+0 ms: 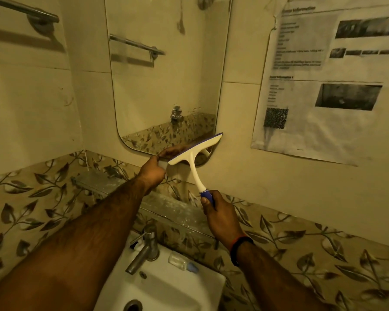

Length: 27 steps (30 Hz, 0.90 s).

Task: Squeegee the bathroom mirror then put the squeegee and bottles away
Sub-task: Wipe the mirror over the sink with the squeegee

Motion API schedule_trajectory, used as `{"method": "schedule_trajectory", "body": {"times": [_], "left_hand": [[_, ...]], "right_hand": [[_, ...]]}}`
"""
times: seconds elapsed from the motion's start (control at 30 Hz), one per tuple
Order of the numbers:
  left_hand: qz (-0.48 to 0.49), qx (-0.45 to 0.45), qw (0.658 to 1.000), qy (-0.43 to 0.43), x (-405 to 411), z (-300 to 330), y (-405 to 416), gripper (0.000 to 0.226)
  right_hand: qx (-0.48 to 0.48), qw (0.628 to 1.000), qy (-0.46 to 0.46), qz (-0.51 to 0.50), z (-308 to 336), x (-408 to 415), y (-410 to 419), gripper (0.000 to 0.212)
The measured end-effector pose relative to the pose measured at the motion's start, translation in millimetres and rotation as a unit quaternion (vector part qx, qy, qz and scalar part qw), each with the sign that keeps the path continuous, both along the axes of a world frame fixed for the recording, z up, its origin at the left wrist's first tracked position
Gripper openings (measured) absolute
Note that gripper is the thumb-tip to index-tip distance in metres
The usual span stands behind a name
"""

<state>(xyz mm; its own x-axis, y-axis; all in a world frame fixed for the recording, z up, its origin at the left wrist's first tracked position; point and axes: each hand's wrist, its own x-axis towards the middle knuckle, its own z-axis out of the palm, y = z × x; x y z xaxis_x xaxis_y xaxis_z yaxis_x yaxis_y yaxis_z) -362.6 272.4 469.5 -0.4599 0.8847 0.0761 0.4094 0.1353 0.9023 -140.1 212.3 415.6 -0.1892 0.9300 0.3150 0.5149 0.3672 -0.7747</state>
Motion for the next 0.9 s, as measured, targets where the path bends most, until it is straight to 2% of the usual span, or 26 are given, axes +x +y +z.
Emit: {"method": "schedule_trajectory", "body": {"times": [0.37, 0.57, 0.8, 0.9], "left_hand": [[0.006, -0.009, 1.000, 0.012, 2, 0, 0, 0.060], [0.007, -0.003, 1.000, 0.005, 5, 0, -2, 0.062], [0.003, -0.004, 1.000, 0.007, 4, 0, -4, 0.062], [0.002, -0.003, 1.000, 0.009, 6, 2, -6, 0.062]], "right_hand": [[-0.006, 0.999, -0.028, -0.015, -2, 14, -6, 0.021], [0.009, 0.999, -0.050, -0.020, -5, 27, -10, 0.012], [0.005, 0.998, -0.059, -0.019, -8, 34, -14, 0.018], [0.006, 0.998, -0.048, -0.028, -12, 38, -17, 0.015]]}}
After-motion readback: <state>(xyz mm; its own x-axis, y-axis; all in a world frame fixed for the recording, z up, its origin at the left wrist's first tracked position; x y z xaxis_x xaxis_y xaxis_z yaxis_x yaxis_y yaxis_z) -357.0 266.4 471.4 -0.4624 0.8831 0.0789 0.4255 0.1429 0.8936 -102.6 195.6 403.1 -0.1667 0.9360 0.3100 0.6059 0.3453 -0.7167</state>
